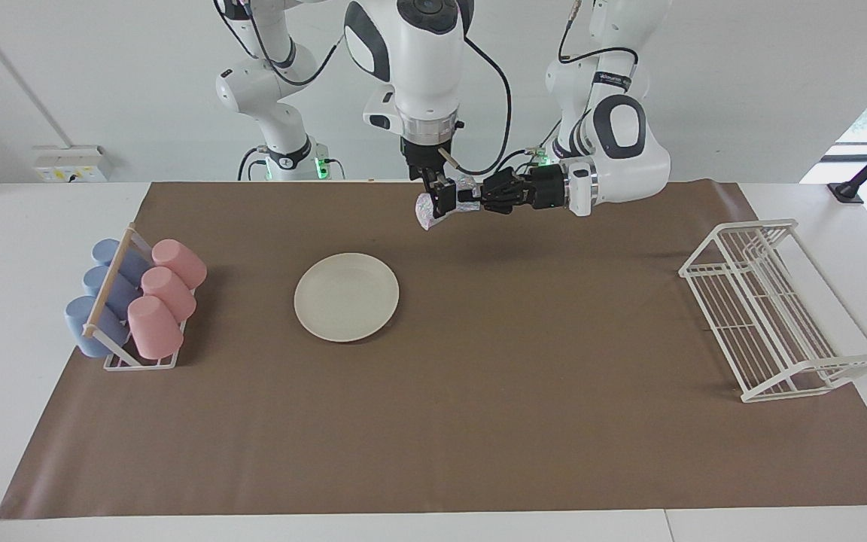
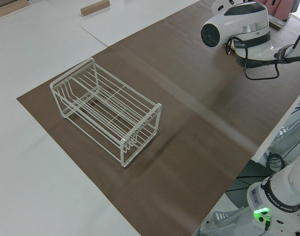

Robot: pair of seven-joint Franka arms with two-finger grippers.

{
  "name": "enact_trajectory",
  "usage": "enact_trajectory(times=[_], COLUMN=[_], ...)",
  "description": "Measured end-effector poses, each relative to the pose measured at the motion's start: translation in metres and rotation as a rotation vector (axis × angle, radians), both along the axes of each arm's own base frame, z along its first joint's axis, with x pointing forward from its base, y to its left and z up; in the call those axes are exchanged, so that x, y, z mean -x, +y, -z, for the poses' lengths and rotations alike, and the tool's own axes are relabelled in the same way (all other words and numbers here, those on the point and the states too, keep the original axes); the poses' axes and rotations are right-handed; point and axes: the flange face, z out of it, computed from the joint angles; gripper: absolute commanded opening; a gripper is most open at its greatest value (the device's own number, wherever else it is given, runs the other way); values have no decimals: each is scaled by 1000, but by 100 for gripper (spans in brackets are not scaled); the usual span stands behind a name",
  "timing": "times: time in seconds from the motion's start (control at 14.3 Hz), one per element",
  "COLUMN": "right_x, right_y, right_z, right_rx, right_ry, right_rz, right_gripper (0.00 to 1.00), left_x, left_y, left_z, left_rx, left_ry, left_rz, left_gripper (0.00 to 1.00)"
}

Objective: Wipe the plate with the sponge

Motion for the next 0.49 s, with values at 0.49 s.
enact_trajectory(times=[0.49], right_x=[-14], right_y=[-4], right_z=[12], right_rx=[-61], right_ry=[-22], right_rz=[69], right_gripper=[100], left_x=[2], left_y=[1], left_z=[5], left_rx=[-4], left_ry=[7], left_rz=[0], left_gripper=[0])
